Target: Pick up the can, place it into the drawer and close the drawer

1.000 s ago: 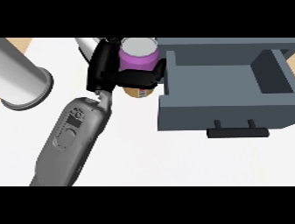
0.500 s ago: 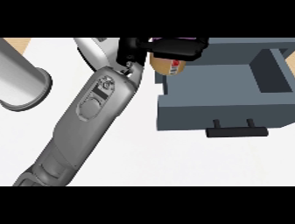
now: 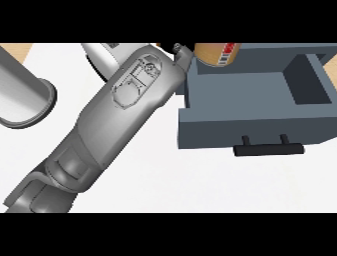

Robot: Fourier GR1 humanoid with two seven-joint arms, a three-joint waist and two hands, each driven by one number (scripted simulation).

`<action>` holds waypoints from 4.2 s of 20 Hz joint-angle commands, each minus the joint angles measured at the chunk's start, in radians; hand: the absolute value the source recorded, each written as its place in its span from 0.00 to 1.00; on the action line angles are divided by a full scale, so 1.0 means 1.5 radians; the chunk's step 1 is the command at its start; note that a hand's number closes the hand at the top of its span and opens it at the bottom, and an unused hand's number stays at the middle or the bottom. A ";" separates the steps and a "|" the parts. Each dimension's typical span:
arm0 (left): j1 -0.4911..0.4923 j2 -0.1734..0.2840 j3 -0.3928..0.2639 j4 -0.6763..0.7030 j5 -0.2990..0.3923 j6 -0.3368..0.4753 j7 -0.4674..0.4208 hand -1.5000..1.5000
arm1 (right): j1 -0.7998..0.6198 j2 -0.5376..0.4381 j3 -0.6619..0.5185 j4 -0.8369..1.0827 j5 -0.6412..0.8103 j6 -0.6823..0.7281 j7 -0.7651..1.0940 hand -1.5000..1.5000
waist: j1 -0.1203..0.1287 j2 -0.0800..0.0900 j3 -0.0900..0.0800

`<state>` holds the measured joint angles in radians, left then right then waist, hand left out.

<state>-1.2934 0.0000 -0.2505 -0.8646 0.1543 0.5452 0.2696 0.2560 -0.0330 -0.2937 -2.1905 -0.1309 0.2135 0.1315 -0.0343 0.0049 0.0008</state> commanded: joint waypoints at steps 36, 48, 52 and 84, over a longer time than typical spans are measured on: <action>-0.102 0.000 -0.244 0.331 0.224 0.089 -0.193 0.00 | -0.138 -0.020 0.030 0.061 0.041 -0.021 0.021 0.00 | -0.054 0.018 0.001; -0.056 0.000 -0.268 0.325 0.267 0.149 -0.232 0.00 | -0.080 -0.003 0.033 0.053 0.046 -0.009 -0.011 0.00 | -0.061 0.017 0.001; -0.081 0.000 -0.247 0.343 0.287 0.150 -0.240 0.00 | -0.110 -0.046 0.012 0.028 0.043 0.002 0.000 0.00 | -0.058 0.017 0.001; -0.101 0.000 -0.233 0.238 0.353 0.205 -0.202 0.00 | -0.226 -0.119 0.309 0.251 0.805 -0.151 -0.061 0.00 | 0.035 -0.005 -0.001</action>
<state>-1.4566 0.0126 -0.6012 -0.4652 0.6934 0.8339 -0.0665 -0.0539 -0.2392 0.1051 -1.9174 0.9309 0.0439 0.0050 -0.0014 0.0039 0.0003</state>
